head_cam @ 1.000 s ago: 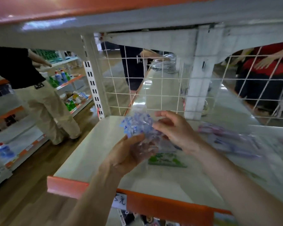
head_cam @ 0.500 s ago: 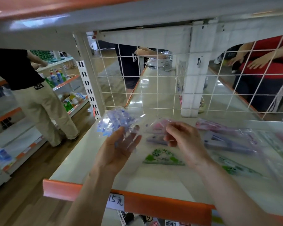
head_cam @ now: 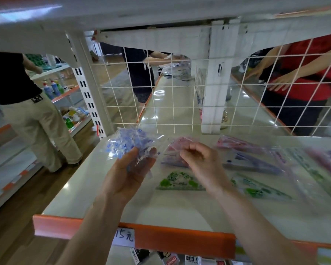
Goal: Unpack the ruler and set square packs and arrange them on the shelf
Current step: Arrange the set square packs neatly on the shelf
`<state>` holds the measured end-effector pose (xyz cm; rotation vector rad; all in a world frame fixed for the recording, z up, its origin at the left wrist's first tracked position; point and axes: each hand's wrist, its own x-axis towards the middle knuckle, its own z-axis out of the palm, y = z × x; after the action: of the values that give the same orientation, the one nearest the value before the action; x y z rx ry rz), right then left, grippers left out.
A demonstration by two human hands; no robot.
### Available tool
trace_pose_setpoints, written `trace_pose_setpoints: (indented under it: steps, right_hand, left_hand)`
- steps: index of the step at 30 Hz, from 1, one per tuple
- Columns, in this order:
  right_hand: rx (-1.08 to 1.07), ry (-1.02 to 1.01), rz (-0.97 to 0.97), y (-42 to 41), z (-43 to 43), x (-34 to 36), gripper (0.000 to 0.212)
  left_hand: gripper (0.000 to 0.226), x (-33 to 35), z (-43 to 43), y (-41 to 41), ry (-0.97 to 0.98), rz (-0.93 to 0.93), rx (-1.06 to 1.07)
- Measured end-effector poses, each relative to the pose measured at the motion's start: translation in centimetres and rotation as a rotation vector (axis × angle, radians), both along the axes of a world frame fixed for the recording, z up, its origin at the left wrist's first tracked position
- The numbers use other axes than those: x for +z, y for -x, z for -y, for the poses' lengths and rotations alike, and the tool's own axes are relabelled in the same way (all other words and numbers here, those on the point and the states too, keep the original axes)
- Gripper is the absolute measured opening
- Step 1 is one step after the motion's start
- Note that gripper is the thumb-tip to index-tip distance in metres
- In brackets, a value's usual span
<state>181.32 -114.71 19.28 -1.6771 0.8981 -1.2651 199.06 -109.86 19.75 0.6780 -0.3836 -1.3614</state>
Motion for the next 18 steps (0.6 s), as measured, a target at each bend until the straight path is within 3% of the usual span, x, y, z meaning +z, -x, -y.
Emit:
trace_pose_setpoints:
  steps: [2, 5, 8, 9, 12, 18]
  right_hand:
    - [-0.087, 0.084, -0.217, 0.0, 0.4, 0.0, 0.01]
    - [-0.143, 0.373, -0.628, 0.2, 1.0, 0.8, 0.036]
    - [-0.108, 0.612, -0.857, 0.5, 1.8, 2.1, 0.038]
    - [-0.089, 0.627, -0.904, 0.6, 2.2, 2.5, 0.036]
    - [-0.038, 0.559, -0.983, 1.0, 3.2, 3.3, 0.027]
    - [-0.022, 0.084, -0.788, 3.4, 5.4, 5.0, 0.018]
  left_hand:
    - [0.022, 0.2, -0.1, 0.0, 0.002, -0.002, 0.014]
    - [0.024, 0.3, -0.1, -0.2, -0.037, -0.064, 0.009]
    - [0.062, 0.3, -0.2, -0.4, 0.006, -0.193, -0.025]
    - [0.065, 0.3, -0.2, -0.5, 0.018, -0.2, -0.039]
    - [0.035, 0.0, -0.1, -0.4, -0.008, -0.131, -0.008]
    - [0.022, 0.2, -0.2, -0.4, 0.023, -0.073, 0.011]
